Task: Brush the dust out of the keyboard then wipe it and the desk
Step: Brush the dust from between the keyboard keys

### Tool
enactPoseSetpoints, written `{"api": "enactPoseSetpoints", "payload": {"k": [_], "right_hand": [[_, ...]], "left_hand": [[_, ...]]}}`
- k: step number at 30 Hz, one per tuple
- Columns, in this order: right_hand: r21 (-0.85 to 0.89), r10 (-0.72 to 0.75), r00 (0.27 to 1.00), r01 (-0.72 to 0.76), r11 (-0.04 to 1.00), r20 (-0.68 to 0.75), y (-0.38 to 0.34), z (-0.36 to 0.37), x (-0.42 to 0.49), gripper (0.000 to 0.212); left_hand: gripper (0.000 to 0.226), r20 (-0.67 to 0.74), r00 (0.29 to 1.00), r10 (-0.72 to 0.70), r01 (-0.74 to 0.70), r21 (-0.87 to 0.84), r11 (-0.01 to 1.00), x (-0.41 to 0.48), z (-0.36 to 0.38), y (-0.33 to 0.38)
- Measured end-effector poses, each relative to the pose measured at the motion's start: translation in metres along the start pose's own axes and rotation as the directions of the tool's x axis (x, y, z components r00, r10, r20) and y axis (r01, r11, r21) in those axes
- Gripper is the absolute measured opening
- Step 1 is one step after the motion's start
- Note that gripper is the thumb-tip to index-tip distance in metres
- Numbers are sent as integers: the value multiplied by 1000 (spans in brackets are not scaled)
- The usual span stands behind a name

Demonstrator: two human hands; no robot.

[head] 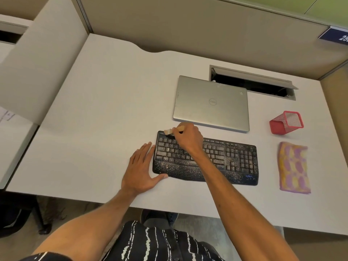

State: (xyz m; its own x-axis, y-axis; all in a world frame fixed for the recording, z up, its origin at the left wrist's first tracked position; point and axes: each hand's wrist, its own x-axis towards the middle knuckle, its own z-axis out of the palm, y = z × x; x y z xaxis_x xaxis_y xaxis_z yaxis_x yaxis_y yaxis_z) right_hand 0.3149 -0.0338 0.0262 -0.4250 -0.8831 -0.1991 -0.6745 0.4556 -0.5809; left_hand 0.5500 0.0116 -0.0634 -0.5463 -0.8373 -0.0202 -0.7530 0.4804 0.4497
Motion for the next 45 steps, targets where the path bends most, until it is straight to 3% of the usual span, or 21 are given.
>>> {"api": "enactPoseSetpoints", "payload": {"k": [26,32,37,42,45], "right_hand": [[-74,-66,997,70,995,49,15,-20,-1,22],[-79,-24,991,14,997,-133,23,-30,-4,19],[-99,-73,997,74,992,5,28,-31,-7,22],[-81,-47,986,34,996,-162,32,-31,-10,21],[-37,-51,993,47,998,-110,32,-32,-8,19]], "left_hand": [[122,-37,999,18,-18,-1,1000,0,0,0],[120,-39,999,20,-21,-3,1000,-1,-1,1],[121,-33,999,17,-17,0,1000,0,0,0],[121,-39,999,21,-21,-2,1000,0,1,-1],[121,-44,999,23,-23,-6,1000,0,1,-1]]}}
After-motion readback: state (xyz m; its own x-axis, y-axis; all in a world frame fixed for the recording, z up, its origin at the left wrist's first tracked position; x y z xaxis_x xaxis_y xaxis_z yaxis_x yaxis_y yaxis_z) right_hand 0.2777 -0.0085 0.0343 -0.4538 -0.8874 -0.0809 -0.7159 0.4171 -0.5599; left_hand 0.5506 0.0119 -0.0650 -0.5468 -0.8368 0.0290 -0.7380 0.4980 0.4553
